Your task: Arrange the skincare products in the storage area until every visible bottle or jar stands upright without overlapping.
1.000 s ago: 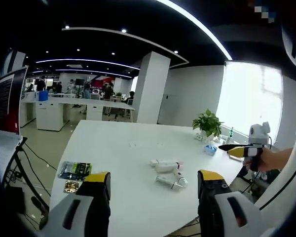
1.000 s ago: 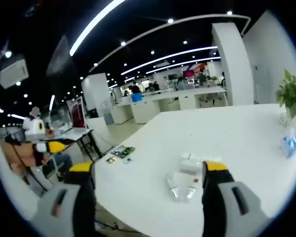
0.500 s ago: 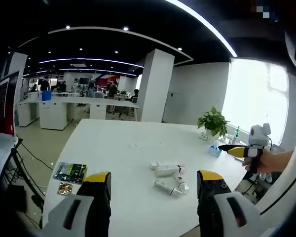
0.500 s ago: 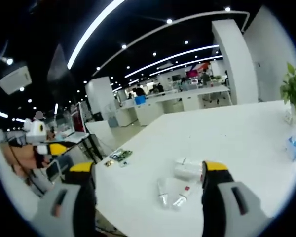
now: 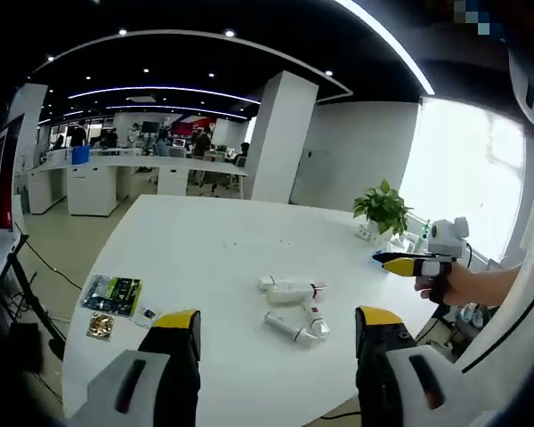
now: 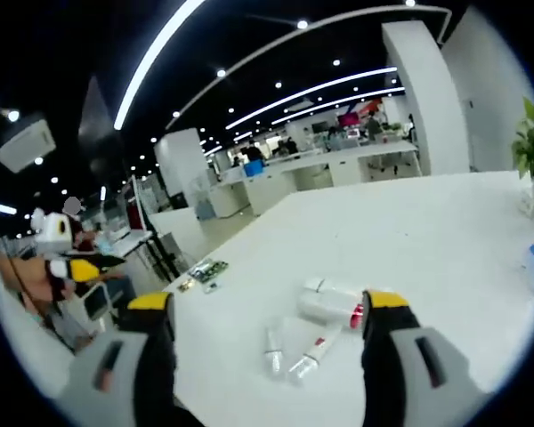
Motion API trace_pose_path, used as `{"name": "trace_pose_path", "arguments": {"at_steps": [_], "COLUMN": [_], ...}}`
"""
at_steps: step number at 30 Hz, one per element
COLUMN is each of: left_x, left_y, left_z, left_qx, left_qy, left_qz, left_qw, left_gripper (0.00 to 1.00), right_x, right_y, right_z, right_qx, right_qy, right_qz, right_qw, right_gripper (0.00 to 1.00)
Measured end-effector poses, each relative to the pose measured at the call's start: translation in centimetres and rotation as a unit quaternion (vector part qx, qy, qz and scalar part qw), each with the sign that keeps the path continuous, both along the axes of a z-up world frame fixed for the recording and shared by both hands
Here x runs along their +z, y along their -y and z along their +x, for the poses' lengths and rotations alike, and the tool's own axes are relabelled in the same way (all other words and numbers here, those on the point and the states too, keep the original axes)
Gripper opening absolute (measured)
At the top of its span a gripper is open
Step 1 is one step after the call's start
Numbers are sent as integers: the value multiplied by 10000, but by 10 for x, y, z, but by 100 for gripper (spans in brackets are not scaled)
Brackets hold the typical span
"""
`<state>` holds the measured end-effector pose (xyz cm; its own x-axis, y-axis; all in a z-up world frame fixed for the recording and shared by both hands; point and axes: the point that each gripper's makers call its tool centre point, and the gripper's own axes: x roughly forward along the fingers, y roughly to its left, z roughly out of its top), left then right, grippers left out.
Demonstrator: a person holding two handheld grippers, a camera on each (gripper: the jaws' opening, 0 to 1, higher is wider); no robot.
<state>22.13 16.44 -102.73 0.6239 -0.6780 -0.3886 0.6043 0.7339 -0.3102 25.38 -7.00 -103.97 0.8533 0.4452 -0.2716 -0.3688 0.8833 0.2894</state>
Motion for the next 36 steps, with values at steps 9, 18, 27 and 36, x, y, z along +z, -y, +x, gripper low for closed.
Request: {"name": "trace_pose_path", "arguments": {"at_steps": [9,18,27,36], "left_x": [15,21,-31,-80], "left_y": [96,165,218,247], "left_z": [71,131,188,226], "left_qx": [-1912,-2785,-3194,-3529], "left_qy": [-53,180,18,565], "left_qz": [-960,-962,-61,1116], "left_qw": [9768,9554,9476,9273], "left_gripper": [56,38,44,52], "right_x": [34,43,41,45], "right_y": [27,55,64,78], "right_z": [-4,-42,-75,-92], "right_qx": [-1016,-2001,-2419,-2717], "right_qy": [-19,-151,-365,-365], "right_qz": [-170,-371,-519,-496], "right_qw": [9947,9790,9682,9604], "right_gripper": [85,85,85,85]}}
